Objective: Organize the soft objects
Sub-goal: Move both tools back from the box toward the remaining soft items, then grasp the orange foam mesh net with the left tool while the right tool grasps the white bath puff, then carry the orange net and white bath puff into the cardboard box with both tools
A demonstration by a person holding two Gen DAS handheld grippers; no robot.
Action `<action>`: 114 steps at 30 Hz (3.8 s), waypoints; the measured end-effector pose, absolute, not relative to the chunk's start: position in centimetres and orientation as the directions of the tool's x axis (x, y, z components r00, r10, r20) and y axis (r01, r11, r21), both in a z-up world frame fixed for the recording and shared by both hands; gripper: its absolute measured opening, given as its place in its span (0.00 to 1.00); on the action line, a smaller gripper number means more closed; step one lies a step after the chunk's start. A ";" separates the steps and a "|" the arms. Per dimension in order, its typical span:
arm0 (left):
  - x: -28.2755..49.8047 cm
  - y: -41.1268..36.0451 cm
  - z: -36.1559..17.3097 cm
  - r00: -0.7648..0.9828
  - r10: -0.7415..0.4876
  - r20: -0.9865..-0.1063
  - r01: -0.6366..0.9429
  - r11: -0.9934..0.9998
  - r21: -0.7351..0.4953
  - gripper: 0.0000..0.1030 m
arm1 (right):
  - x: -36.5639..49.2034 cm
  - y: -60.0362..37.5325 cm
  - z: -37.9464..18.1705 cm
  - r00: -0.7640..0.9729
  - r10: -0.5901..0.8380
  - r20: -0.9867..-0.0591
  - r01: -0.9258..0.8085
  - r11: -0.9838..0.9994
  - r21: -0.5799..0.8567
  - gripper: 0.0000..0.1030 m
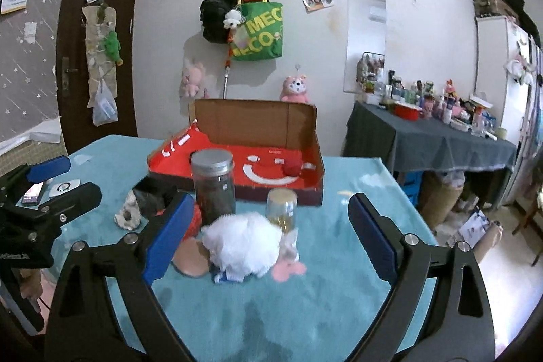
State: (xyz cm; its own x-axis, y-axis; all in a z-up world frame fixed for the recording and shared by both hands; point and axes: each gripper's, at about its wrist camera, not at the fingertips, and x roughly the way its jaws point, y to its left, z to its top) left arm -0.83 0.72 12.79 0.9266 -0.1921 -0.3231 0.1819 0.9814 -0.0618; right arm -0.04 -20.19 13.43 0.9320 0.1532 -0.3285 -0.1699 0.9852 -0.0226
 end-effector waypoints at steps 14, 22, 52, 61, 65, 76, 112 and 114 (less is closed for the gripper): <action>-0.7 0.3 7.4 0.918 -0.139 -0.370 0.128 0.990 -0.056 1.00 | -0.4 -20.9 6.5 0.917 0.118 -0.382 -0.128 0.992 0.000 0.90; -0.1 0.5 5.3 0.902 -0.123 -0.414 0.111 0.992 -0.054 1.00 | 0.1 -20.6 4.4 0.893 0.130 -0.431 -0.135 0.991 0.020 0.90; 4.8 0.1 6.6 0.850 -0.173 -0.498 0.160 0.985 -0.068 1.00 | 6.2 -21.4 5.8 0.815 0.249 -0.523 -0.210 0.969 0.133 0.90; 7.6 -0.2 7.1 0.813 -0.213 -0.542 0.206 0.976 -0.075 0.97 | 9.9 -21.1 6.5 0.747 0.361 -0.559 -0.296 0.932 0.207 0.90; 8.8 -0.7 6.5 0.777 -0.225 -0.587 0.228 0.971 -0.071 0.86 | 11.4 -20.9 6.4 0.697 0.425 -0.577 -0.340 0.905 0.256 0.90; 9.3 -1.0 5.2 0.705 -0.313 -0.637 0.306 0.944 -0.125 0.42 | 11.3 -19.2 5.5 0.664 0.460 -0.589 -0.422 0.881 0.212 0.42; 9.7 2.2 13.9 0.794 -0.321 -0.517 0.345 0.937 -0.052 0.41 | 9.1 -22.3 14.2 0.805 0.451 -0.384 -0.417 0.892 0.173 0.33; 10.5 2.2 14.4 0.787 -0.325 -0.524 0.357 0.933 -0.044 0.41 | 9.8 -22.4 15.1 0.806 0.455 -0.378 -0.426 0.890 0.163 0.33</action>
State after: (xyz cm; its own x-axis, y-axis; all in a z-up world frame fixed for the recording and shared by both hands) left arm 10.50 2.23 14.39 0.7868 -0.3255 -0.5243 0.3567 0.9332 -0.0440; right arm 9.84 -22.35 15.11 0.8061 0.4550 -0.3784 -0.4258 0.8900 0.1632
